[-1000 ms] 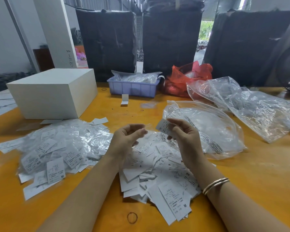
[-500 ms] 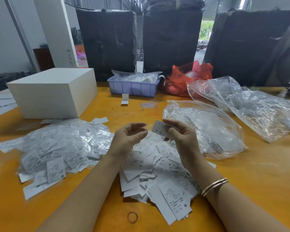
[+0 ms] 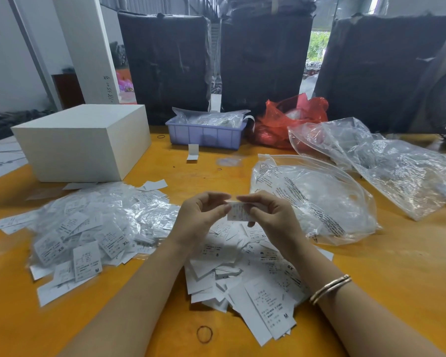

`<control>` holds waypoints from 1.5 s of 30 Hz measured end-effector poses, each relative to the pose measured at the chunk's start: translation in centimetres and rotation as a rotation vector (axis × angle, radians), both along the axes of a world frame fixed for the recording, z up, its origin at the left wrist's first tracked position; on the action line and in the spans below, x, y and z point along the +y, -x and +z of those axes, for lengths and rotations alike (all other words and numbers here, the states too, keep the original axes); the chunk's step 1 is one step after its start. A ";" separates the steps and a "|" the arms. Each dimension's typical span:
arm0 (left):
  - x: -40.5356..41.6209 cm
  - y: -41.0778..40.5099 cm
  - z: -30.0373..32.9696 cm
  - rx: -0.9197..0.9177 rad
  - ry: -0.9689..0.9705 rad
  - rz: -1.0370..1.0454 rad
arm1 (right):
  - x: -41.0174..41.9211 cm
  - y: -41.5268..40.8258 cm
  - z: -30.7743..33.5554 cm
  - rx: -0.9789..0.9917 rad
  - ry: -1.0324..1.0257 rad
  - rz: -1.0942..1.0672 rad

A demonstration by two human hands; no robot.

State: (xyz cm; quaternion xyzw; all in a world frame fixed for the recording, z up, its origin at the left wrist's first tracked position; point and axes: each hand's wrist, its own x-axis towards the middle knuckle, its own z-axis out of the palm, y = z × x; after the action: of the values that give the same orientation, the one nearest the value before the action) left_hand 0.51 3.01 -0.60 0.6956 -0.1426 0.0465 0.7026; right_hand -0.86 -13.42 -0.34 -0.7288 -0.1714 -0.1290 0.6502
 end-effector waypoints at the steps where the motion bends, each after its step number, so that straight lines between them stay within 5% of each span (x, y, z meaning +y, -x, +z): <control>1: 0.0 0.1 0.0 -0.011 -0.017 0.007 | 0.0 0.0 0.0 -0.001 0.004 -0.003; 12: 0.2 0.3 0.4 -0.034 -0.043 0.019 | -1.2 -0.3 1.0 0.003 -0.426 -0.130; 25: 0.4 0.3 0.3 -0.007 -0.048 -0.034 | -1.2 -0.3 0.8 -0.071 -0.291 -0.098; 37: 0.3 0.1 0.1 0.004 -0.017 -0.039 | -1.2 -0.2 0.5 0.063 -0.085 0.086; 45: 0.2 0.0 -0.4 -0.025 -0.222 -0.075 | -0.7 -0.3 0.1 0.080 -0.052 0.121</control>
State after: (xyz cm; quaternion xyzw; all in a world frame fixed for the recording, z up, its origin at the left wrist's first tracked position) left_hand 0.55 3.18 -0.99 0.7628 -0.1814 0.0129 0.6206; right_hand -0.59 -14.14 -0.23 -0.7045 -0.1857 -0.0647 0.6819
